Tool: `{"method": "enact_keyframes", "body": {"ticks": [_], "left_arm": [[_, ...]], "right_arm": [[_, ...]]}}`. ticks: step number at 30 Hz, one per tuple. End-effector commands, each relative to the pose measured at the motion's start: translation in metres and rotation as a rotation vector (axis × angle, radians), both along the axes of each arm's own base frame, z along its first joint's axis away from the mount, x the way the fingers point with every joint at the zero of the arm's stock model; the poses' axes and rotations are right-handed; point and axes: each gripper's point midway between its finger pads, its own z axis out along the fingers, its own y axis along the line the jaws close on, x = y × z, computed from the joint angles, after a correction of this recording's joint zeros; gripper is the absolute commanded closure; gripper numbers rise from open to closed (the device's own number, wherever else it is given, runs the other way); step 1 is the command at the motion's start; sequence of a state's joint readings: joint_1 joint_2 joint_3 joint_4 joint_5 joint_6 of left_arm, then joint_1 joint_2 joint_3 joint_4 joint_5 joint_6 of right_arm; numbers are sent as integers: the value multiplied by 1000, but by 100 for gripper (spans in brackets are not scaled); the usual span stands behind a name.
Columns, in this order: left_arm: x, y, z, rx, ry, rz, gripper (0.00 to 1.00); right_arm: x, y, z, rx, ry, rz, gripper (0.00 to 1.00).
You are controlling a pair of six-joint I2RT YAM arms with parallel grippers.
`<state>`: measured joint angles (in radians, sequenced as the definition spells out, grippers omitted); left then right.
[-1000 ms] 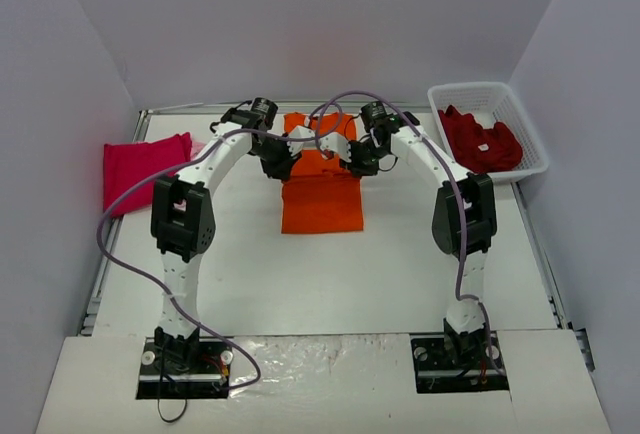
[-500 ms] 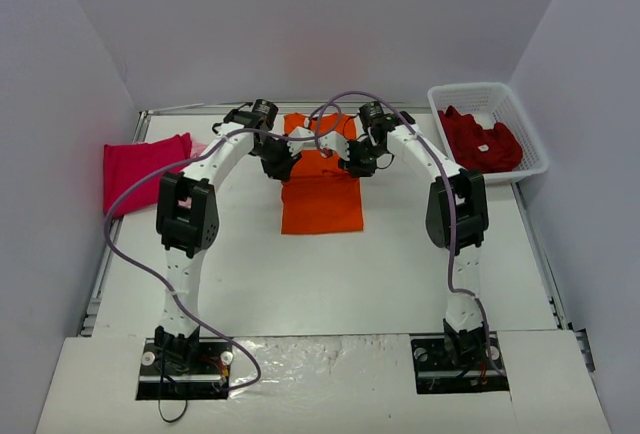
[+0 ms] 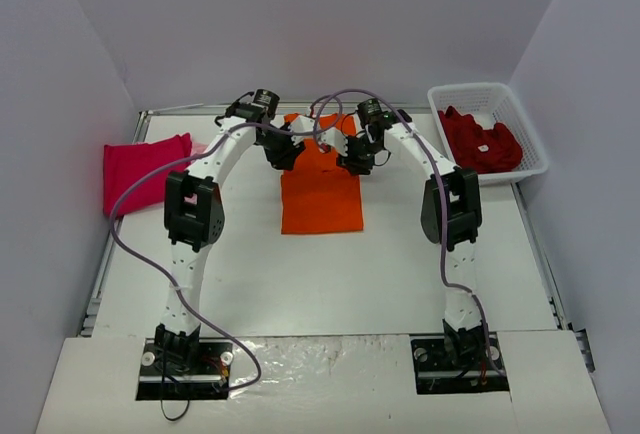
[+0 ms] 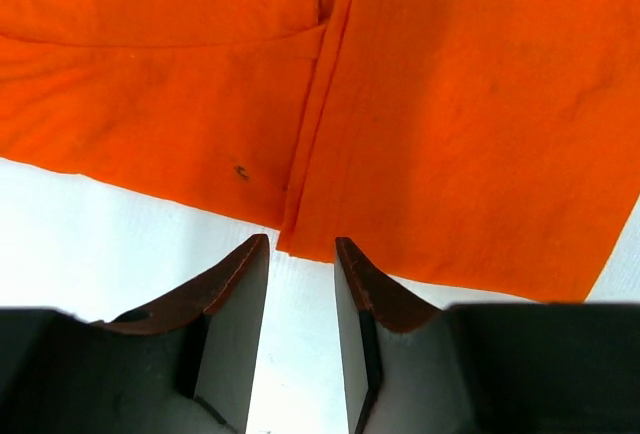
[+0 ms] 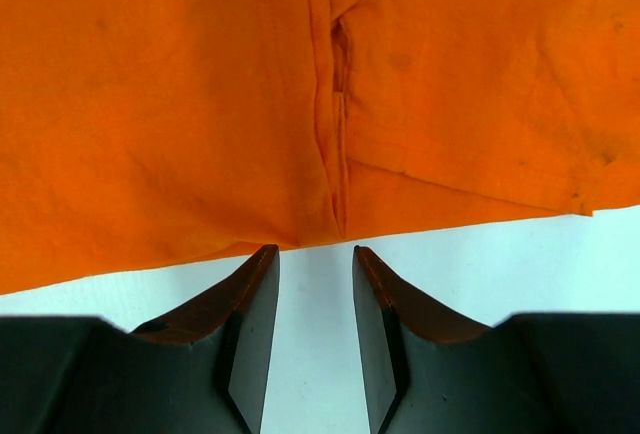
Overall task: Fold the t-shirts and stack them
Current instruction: Fold the folded rectangular tshirt in 1/3 of the way, then grab one side of the 2/3 rectangular tshirt with both arms
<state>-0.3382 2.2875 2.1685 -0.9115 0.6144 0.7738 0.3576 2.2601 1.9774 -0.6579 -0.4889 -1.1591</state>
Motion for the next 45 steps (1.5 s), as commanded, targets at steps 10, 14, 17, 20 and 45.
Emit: {"method": "enact_keyframes", "body": {"ticks": [10,14,17,20,45], "left_arm": [[-71,9,73,-79,-127,-74,67],[-114,23,45,-22,-106,-67,67],[-135,25,22,53,-134,-80,67],[-151,18,2,118,-189,-108,67],[-153,9,-58,288,-305,-137,67]], "right_arm": [[-49,-12,88,63,-71,-58,57],[-84,-19,81,85,4,-81,55],[-117,-27,56,89,121,-122,55],[-136,-31,41,87,205,-161,56],[-160,-81,-4,85,395,-326,59]]}}
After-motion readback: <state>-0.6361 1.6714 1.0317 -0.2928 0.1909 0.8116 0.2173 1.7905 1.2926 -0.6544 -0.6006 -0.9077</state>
